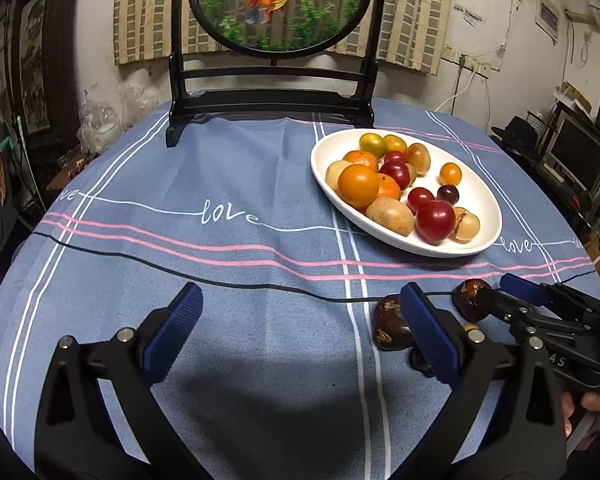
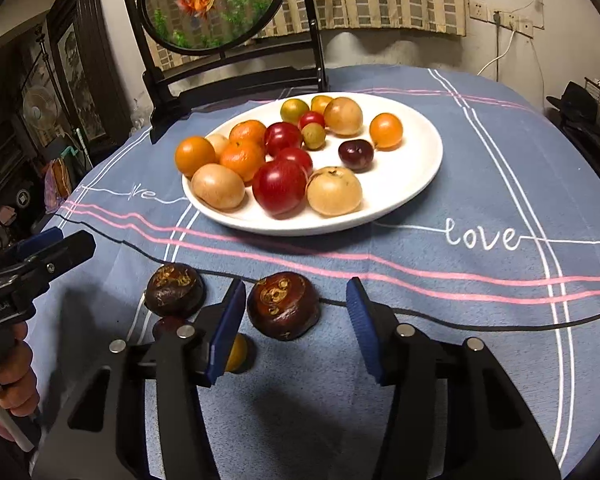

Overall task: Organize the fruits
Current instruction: 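Grasp a dark brown round fruit with the left tool while the right tool grasps another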

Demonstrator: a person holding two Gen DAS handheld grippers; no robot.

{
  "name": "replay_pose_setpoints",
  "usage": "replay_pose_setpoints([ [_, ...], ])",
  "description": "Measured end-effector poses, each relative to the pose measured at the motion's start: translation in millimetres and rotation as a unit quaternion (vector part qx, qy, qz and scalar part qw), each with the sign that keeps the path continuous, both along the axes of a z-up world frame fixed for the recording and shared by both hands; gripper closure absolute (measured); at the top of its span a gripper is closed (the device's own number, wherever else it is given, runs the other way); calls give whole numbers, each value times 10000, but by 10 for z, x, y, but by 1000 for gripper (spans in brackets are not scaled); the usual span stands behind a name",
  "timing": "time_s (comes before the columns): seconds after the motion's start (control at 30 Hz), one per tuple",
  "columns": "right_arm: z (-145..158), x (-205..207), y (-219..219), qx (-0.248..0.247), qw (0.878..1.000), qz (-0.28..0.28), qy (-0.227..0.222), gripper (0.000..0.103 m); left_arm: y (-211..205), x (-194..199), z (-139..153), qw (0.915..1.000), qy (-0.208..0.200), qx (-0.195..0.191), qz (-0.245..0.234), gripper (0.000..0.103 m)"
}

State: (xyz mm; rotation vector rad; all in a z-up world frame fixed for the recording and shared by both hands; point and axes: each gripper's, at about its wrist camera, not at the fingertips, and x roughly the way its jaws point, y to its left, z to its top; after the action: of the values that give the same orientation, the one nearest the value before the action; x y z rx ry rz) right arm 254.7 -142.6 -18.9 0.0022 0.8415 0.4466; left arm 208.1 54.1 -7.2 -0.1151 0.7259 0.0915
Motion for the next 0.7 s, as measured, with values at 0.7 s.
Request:
replay_pose_setpoints([
  [0.7, -132, 65, 111, -224, 9994, 87, 265, 59, -68, 11, -36, 9993, 35, 362, 68, 3],
])
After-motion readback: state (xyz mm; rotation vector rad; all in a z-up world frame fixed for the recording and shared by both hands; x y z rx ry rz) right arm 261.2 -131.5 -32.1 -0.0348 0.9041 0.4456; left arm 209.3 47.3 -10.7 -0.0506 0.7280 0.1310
